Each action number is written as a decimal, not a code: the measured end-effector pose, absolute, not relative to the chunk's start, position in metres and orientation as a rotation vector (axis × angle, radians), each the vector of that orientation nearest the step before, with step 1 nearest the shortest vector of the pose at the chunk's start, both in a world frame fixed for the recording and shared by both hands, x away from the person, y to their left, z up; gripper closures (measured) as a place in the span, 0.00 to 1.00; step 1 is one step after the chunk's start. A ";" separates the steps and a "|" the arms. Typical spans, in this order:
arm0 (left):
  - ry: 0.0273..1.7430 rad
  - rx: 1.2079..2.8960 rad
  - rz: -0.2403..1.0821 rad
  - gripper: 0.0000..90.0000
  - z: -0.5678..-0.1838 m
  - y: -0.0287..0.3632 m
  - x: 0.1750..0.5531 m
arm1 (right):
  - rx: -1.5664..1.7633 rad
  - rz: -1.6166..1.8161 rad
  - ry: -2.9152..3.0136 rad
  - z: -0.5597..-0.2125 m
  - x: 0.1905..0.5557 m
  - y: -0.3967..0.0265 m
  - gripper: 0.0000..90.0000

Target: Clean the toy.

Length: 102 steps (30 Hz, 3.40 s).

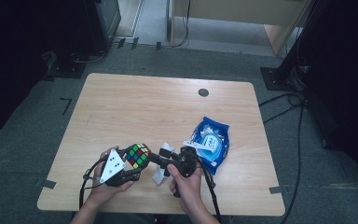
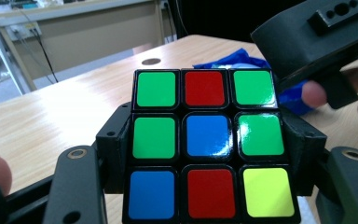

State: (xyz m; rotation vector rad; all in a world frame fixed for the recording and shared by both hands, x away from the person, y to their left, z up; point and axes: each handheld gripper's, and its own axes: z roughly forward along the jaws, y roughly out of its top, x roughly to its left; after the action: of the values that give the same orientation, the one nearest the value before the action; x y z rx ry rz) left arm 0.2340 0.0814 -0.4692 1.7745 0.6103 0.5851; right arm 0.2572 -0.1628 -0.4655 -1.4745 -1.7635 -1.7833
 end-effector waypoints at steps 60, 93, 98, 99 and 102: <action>0.427 1.997 0.589 0.19 -0.479 0.054 0.225 | -1.400 -1.517 -2.022 -0.451 0.259 -0.155 0.38; 0.425 1.943 0.556 0.24 -0.476 0.060 0.224 | -1.343 -1.433 -2.066 -0.447 0.262 -0.157 0.38; 0.384 1.949 0.608 0.36 -0.478 0.056 0.219 | -1.343 -1.404 -2.093 -0.449 0.262 -0.152 0.38; 0.387 1.948 0.615 0.37 -0.477 0.056 0.220 | -1.349 -1.405 -2.086 -0.450 0.263 -0.153 0.38; 0.414 1.941 0.616 0.37 -0.477 0.059 0.223 | -1.346 -1.425 -2.078 -0.450 0.264 -0.154 0.38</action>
State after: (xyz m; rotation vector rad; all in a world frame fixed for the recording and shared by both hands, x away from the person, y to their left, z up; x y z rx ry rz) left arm 0.2226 0.0587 -0.4772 1.9409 0.4144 0.6165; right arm 0.2643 -0.1545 -0.4499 -1.3462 -2.0778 -1.4249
